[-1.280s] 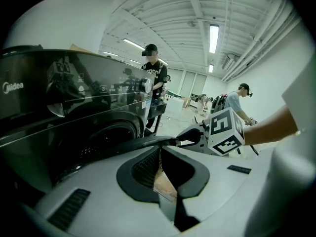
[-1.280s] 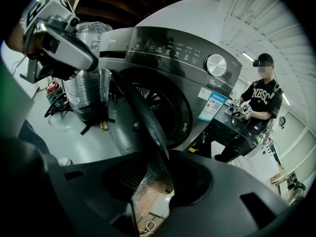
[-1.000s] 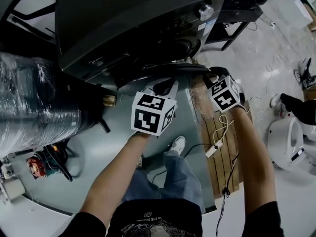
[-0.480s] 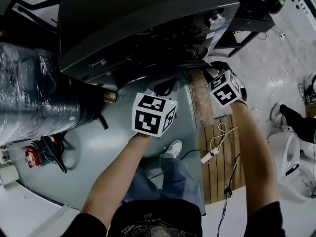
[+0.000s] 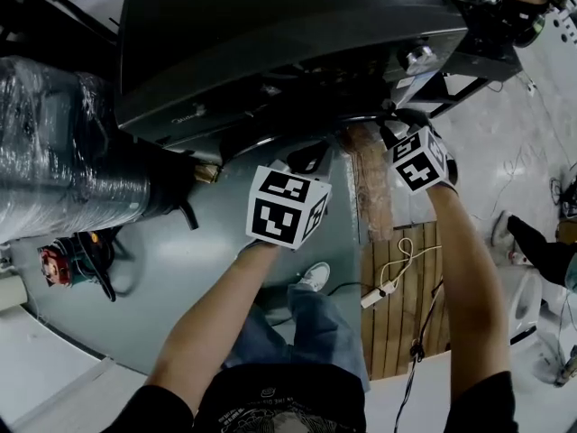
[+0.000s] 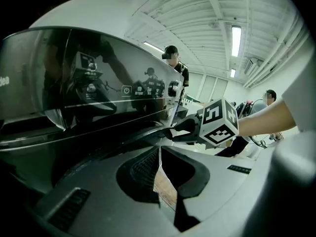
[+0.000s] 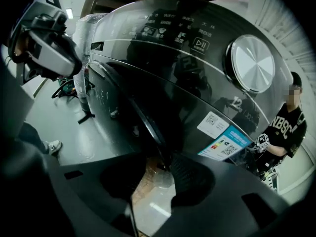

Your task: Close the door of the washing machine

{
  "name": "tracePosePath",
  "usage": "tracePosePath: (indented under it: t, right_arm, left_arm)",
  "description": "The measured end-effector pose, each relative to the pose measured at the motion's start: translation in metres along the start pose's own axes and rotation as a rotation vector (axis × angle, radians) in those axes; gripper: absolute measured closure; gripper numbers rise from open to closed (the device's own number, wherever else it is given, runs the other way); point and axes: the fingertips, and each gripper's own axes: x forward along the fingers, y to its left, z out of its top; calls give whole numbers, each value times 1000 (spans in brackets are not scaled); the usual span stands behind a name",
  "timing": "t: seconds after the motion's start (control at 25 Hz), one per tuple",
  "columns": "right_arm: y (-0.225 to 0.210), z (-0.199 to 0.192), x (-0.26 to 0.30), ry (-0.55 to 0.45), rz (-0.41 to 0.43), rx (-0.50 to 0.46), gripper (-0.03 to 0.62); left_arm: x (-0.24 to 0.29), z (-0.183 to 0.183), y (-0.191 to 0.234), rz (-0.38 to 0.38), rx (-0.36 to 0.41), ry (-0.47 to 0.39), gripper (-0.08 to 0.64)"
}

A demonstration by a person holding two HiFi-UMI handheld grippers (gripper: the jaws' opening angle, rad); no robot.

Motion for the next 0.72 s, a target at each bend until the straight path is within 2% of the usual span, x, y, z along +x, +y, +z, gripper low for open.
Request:
tracePosePath:
  t: [0.36,0.72]
  right_arm:
    - [-6,9,7,-25,-3,-38,442]
    - [-10,8,8,-62,-34,-19,426]
  left_arm:
    - [5,10,10,18,-10,-9,523]
    - [7,7,16,31,3,6,523]
